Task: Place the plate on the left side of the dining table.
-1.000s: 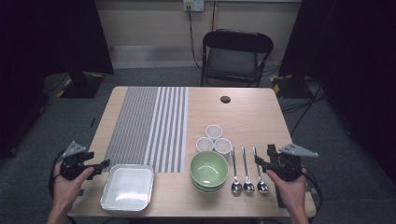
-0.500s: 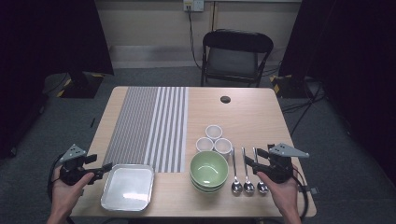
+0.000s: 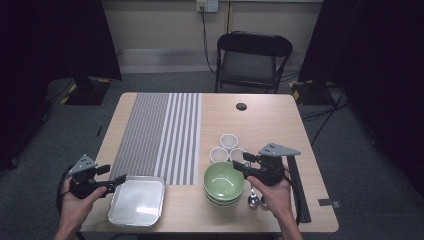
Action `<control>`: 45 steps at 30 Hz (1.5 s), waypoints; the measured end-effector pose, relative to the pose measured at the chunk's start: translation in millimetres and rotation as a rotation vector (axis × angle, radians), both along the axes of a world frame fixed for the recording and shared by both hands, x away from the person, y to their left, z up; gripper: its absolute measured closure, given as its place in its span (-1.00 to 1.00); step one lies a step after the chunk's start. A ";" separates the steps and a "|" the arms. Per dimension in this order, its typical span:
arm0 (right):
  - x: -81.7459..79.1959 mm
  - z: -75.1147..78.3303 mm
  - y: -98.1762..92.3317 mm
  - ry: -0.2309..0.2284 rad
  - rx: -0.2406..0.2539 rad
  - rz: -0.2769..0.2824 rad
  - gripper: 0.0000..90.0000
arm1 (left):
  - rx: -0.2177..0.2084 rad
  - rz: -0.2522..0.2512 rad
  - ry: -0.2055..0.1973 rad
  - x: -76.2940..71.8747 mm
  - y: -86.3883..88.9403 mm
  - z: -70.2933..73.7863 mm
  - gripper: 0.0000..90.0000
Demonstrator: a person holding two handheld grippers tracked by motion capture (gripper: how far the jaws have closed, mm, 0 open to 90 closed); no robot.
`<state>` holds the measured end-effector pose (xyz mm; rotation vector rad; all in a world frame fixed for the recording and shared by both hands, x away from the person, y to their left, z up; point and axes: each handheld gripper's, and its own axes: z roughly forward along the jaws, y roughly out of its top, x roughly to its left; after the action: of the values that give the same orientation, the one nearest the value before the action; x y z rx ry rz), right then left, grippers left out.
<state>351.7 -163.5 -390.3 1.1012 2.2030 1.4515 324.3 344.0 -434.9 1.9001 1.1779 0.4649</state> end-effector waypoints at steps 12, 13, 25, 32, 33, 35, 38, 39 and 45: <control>3.6 6.2 40.3 -0.002 0.017 0.102 0.19 | -0.037 0.000 0.021 0.0 -6.9 1.9 -0.43; 4.8 6.3 47.2 0.009 0.032 0.118 0.21 | -0.042 -0.002 0.020 -1.6 -6.7 1.3 -0.42; 6.7 14.0 99.3 0.011 0.030 0.222 0.22 | -0.043 0.012 0.034 -5.1 6.4 -6.1 -0.36; 6.5 18.5 132.2 0.000 0.035 0.295 0.26 | -0.038 0.025 0.025 -6.1 10.1 -9.1 -0.38; 6.1 20.3 142.3 0.000 0.037 0.316 0.26 | -0.039 0.030 0.023 -6.5 10.2 -10.0 -0.39; 5.7 21.4 150.5 0.002 0.035 0.335 0.26 | -0.032 0.034 0.024 -6.6 10.2 -10.6 -0.43; 6.4 20.2 165.5 0.019 0.029 0.373 0.29 | -0.029 0.033 0.033 -6.6 10.6 -10.5 -0.43; 6.8 19.6 168.9 0.023 0.027 0.382 0.30 | -0.025 0.034 0.034 -6.8 11.1 -10.1 -0.43; 6.7 15.2 196.9 0.045 0.016 0.436 0.32 | -0.023 0.035 0.033 -8.2 15.5 -10.2 -0.39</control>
<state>358.4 33.4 -375.1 0.6857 2.5819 1.6200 316.1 359.5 -445.1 1.8765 1.2344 0.4384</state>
